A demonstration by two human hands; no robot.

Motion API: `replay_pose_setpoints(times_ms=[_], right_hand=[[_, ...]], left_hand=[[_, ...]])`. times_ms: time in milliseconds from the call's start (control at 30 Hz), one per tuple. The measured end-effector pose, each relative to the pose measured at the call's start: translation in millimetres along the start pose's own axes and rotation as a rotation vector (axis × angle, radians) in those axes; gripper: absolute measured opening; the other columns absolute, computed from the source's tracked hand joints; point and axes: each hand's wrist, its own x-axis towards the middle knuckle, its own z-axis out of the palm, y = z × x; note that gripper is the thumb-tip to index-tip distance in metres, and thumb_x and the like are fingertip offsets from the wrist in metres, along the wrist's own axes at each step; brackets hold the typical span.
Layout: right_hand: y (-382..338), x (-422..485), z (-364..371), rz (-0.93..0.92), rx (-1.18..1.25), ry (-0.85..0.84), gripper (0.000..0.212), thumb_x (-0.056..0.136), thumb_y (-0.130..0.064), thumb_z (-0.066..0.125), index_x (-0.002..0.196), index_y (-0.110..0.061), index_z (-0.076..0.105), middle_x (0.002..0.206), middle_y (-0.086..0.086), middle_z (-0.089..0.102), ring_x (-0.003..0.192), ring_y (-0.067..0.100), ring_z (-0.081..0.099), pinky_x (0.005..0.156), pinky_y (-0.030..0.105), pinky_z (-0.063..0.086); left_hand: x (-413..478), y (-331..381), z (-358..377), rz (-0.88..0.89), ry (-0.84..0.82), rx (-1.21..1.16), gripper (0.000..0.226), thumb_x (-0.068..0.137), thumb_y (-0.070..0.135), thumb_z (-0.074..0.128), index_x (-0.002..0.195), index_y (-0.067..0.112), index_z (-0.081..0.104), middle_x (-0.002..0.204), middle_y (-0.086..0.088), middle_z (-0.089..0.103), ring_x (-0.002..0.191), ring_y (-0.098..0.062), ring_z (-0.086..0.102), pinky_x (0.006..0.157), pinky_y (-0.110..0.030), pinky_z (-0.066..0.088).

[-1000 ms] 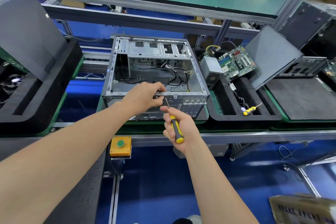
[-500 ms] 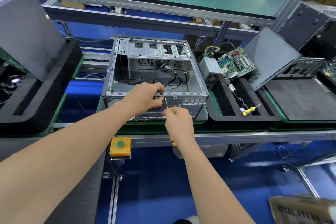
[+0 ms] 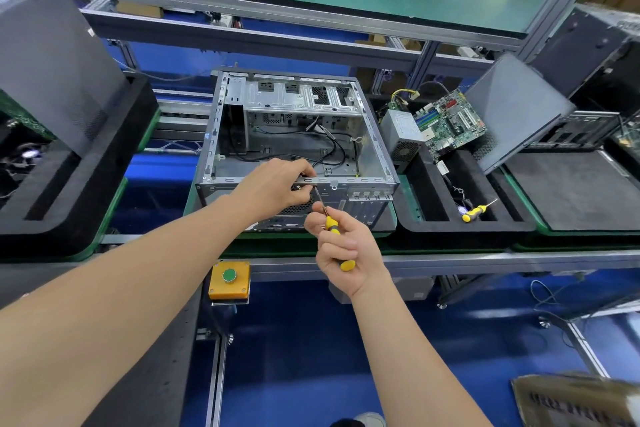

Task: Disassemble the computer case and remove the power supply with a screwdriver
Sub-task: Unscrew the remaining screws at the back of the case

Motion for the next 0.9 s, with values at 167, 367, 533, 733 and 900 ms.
replay_pose_setpoints(times_ms=[167,367,533,733,900], right_hand=[[-3,1,7,-0.327,-0.976,0.329,0.03,0.111,-0.016,0.041,0.123,-0.005,0.067,0.076,0.011,0.068,0.038,0.017,0.053,0.035,0.025,0.042],[13,8,26,-0.557,-2.129,0.871,0.016,0.104,-0.021,0.046,0.094,-0.016,0.057,0.089,0.01,0.067,0.074,0.029,0.061,0.064,0.035,0.046],[23,15,25,-0.648,-2.131,1.085,0.015,0.099,-0.022,0.056,0.085,-0.018,0.061,0.077,0.001,0.059,0.068,0.028,0.052,0.063,0.035,0.038],[2,5,31,-0.363,-1.349,0.757,0.033,0.101,-0.022,0.047,0.095,-0.01,0.077,0.072,0.003,0.075,0.046,0.018,0.047,0.048,0.031,0.042],[-12,-5,28,-0.195,-0.998,0.393,0.027,0.104,-0.016,0.054,0.118,-0.002,0.074,0.084,0.007,0.074,0.058,0.014,0.059,0.052,0.026,0.05]], left_hand=[[0,1,-1,0.001,-0.011,-0.006,0.027,0.094,0.032,0.062,0.12,0.023,0.063,0.089,0.004,0.071,0.063,-0.01,0.058,0.06,-0.033,0.047],[1,-1,0,0.019,-0.018,0.009,0.027,0.095,0.032,0.062,0.119,0.022,0.063,0.092,0.006,0.071,0.068,-0.014,0.061,0.068,-0.038,0.053],[0,-2,1,0.027,-0.009,0.005,0.026,0.094,0.033,0.062,0.118,0.023,0.063,0.089,0.008,0.07,0.07,-0.014,0.062,0.068,-0.038,0.053],[0,-5,3,0.024,0.007,0.012,0.028,0.096,0.036,0.061,0.121,0.025,0.061,0.087,0.012,0.065,0.065,-0.004,0.055,0.061,-0.032,0.044],[0,-4,2,0.037,0.008,0.016,0.027,0.096,0.035,0.06,0.121,0.024,0.061,0.096,0.007,0.072,0.071,-0.011,0.057,0.066,-0.036,0.049]])
